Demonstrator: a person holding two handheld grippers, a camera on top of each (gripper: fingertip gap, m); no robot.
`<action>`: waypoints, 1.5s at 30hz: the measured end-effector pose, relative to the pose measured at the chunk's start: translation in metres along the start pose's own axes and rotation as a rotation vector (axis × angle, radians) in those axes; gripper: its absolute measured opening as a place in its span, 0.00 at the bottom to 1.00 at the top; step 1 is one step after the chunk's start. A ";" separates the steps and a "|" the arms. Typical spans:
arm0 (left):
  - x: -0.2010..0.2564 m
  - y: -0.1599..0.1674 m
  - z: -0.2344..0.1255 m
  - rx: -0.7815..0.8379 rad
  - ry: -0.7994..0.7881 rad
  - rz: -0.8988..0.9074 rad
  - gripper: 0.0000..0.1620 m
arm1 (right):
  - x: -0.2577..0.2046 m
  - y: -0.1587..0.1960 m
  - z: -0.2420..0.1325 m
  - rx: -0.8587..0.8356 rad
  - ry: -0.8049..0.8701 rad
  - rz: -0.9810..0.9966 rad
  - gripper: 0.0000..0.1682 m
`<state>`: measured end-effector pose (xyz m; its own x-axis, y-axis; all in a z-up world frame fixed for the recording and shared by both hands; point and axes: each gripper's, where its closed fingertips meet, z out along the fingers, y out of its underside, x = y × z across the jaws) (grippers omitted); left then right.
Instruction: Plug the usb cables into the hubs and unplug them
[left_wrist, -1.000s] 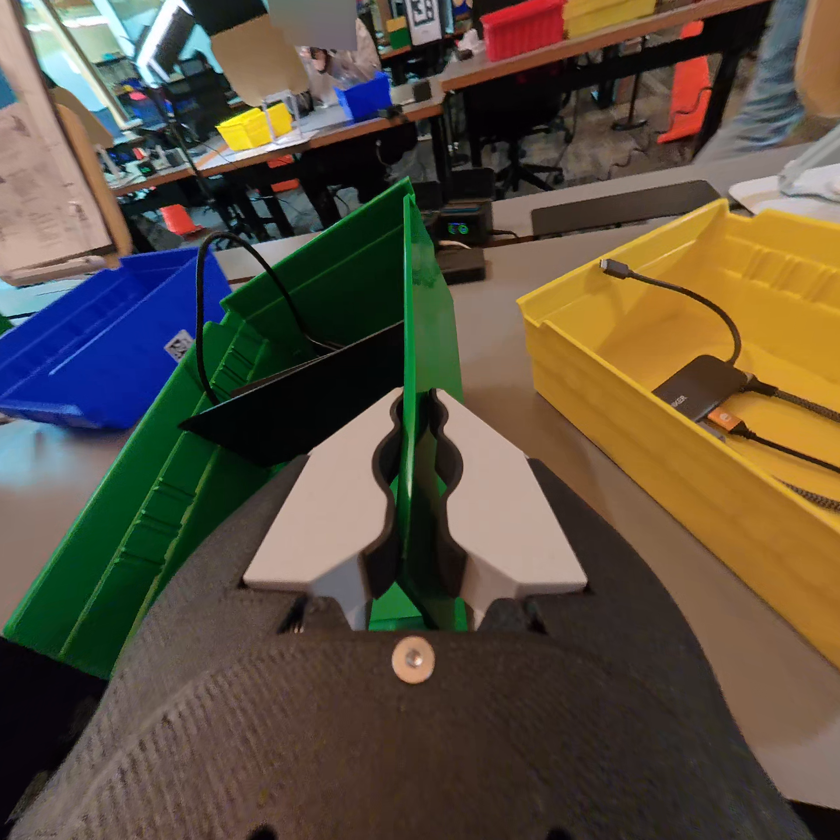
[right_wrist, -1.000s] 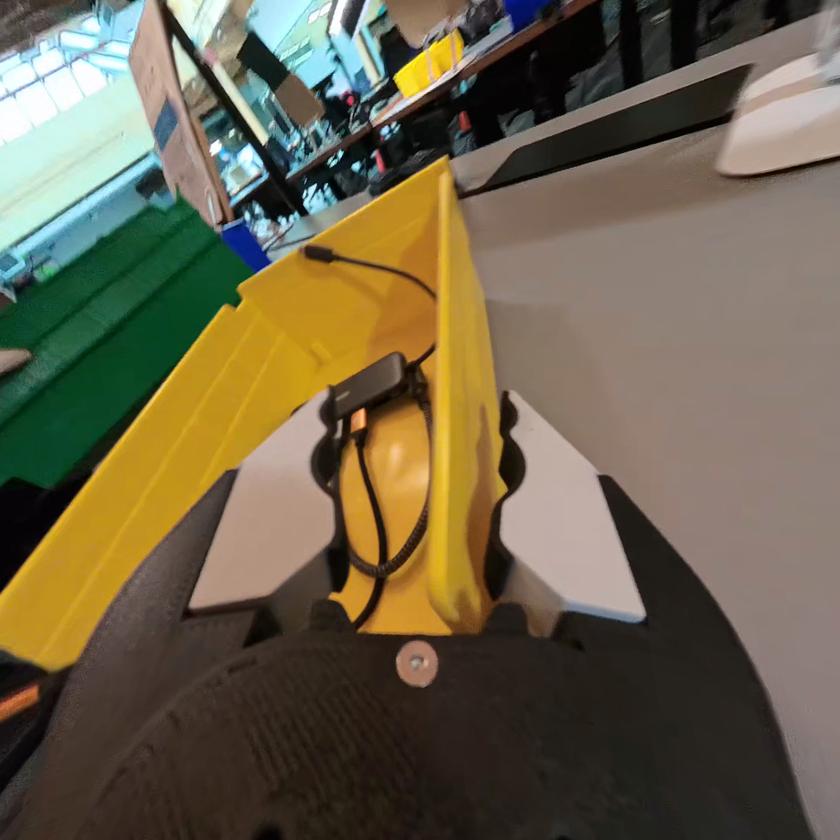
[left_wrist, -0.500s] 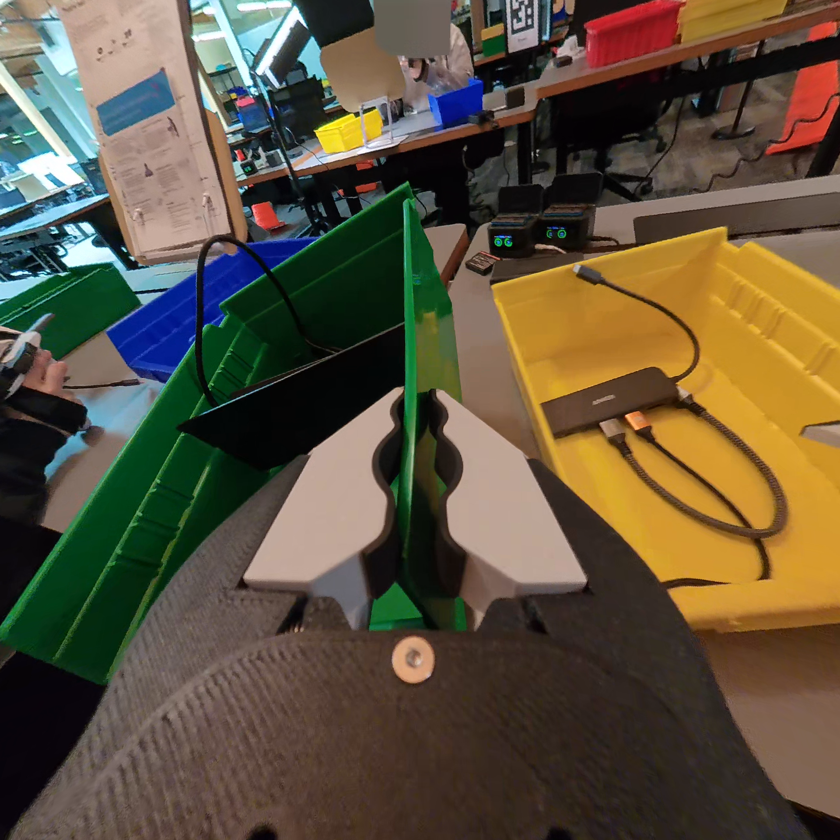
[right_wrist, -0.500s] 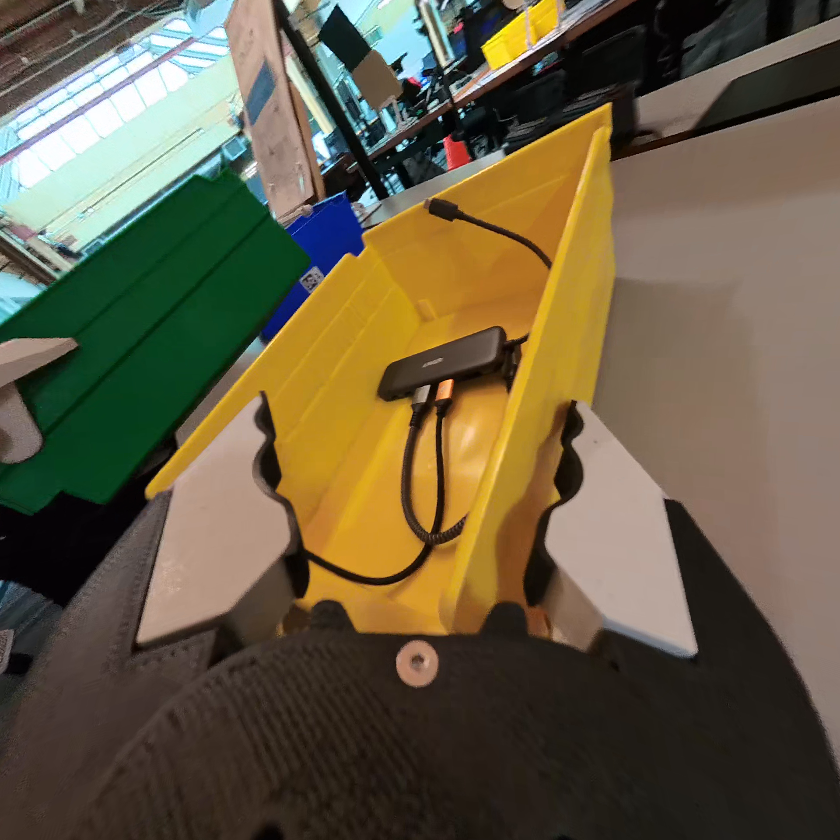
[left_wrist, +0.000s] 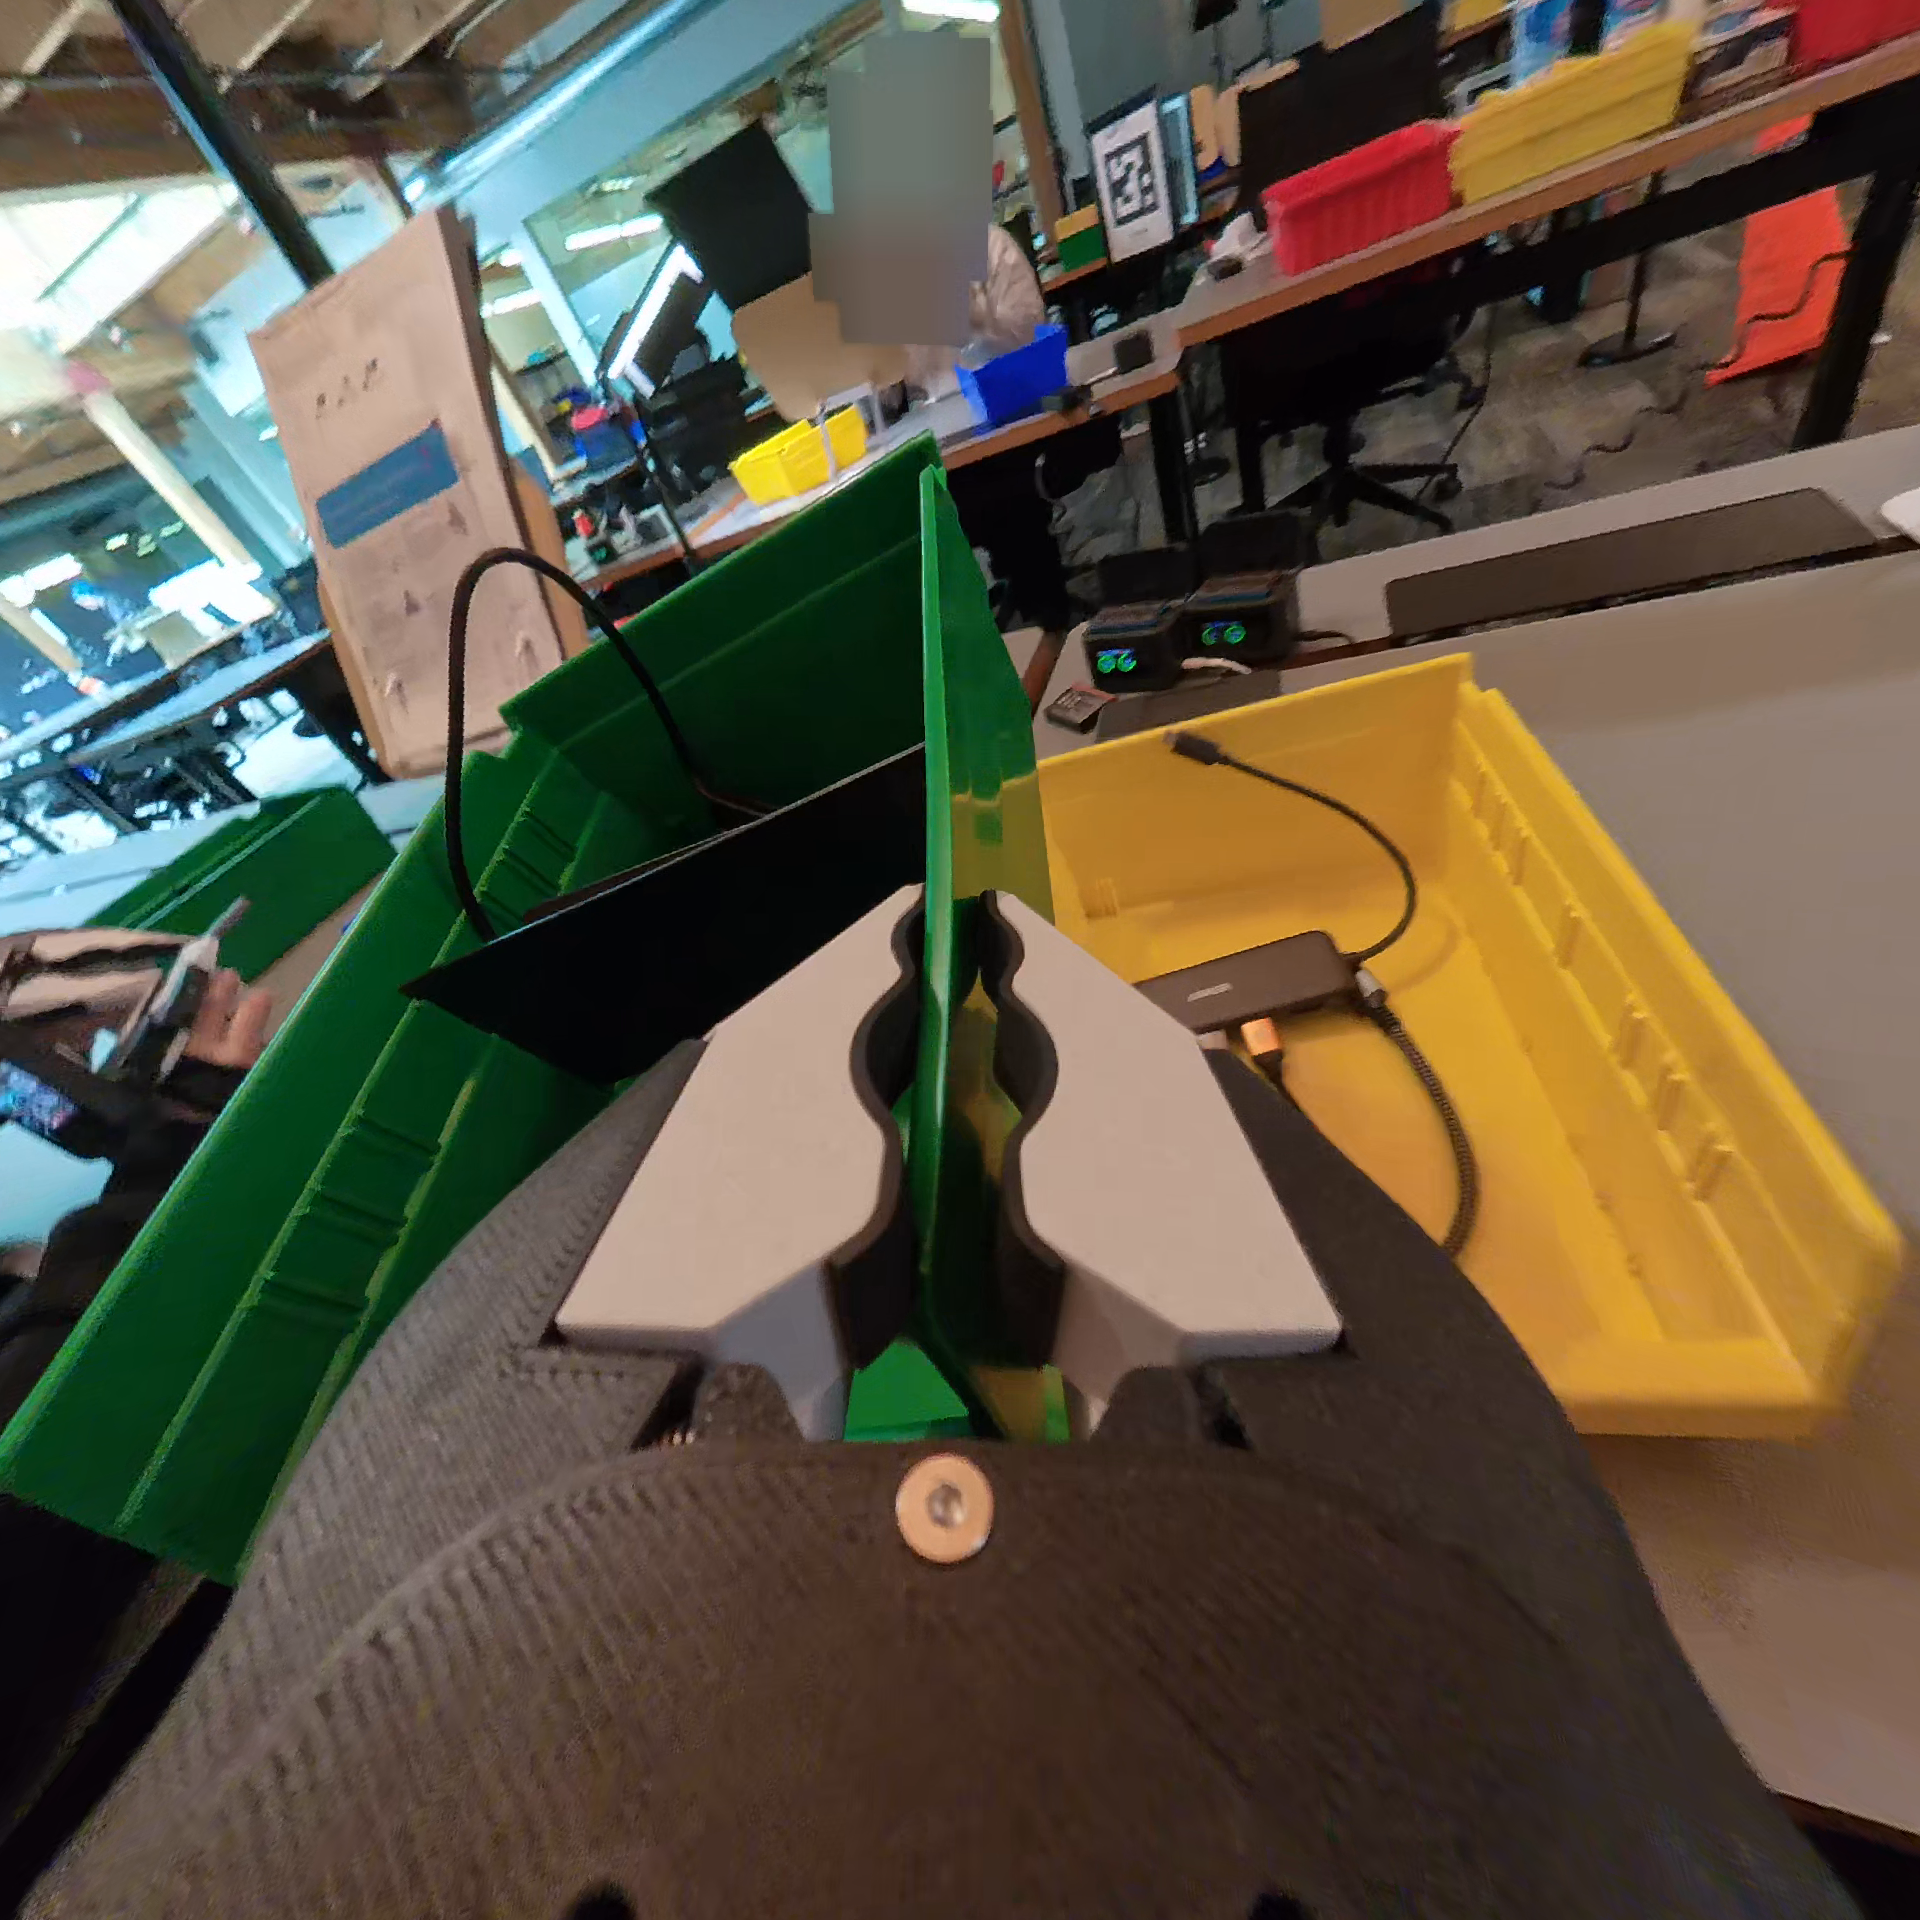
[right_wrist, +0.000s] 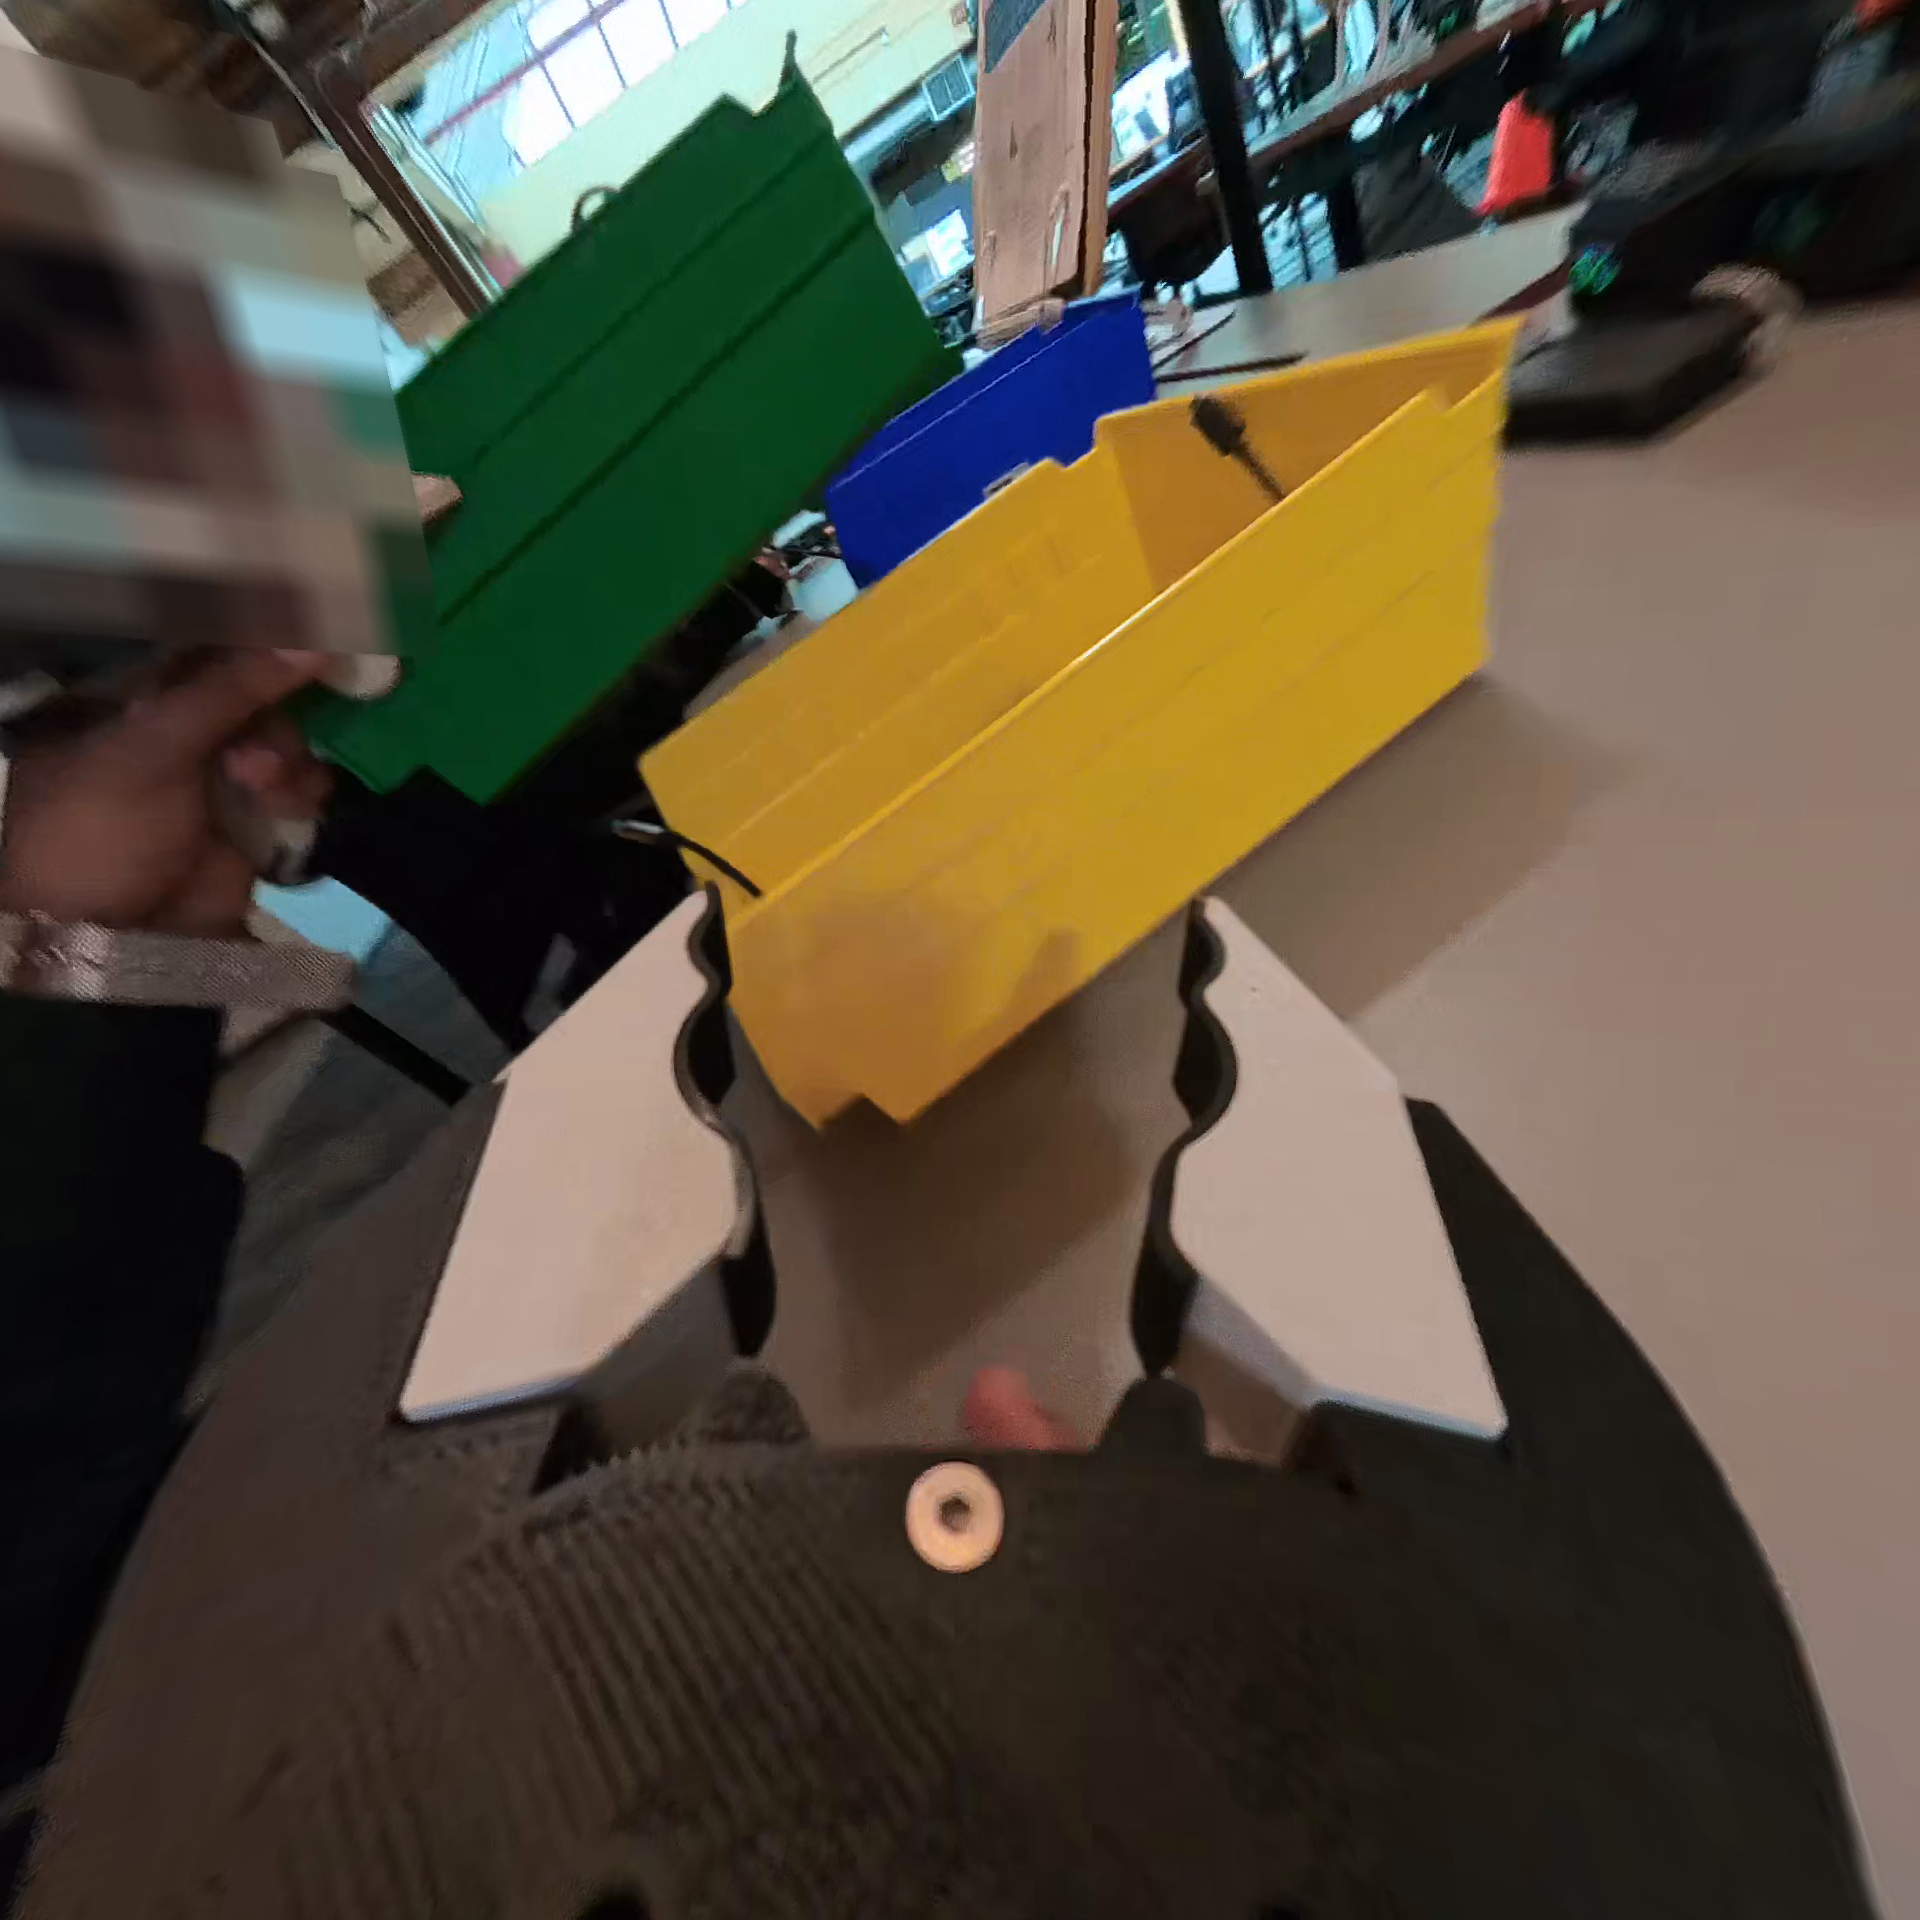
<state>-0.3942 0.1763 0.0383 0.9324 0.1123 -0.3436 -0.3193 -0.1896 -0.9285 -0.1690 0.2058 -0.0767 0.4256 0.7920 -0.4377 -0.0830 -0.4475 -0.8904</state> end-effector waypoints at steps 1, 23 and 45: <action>0.008 -0.008 -0.003 0.016 0.015 0.014 0.01 | 0.008 -0.003 -0.016 0.001 0.034 -0.058 0.51; 0.380 -0.073 -0.134 0.335 0.934 0.130 0.03 | 0.072 -0.034 -0.341 0.344 0.608 -0.110 0.49; 0.489 -0.037 -0.197 0.343 1.545 -0.171 0.33 | 0.012 0.027 -0.293 0.356 0.414 0.105 0.67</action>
<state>0.1071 0.0466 -0.0676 0.1592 -0.9867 0.0320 -0.0197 -0.0356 -0.9992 0.0983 0.0818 -0.0696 0.7113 0.4890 -0.5049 -0.4132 -0.2903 -0.8631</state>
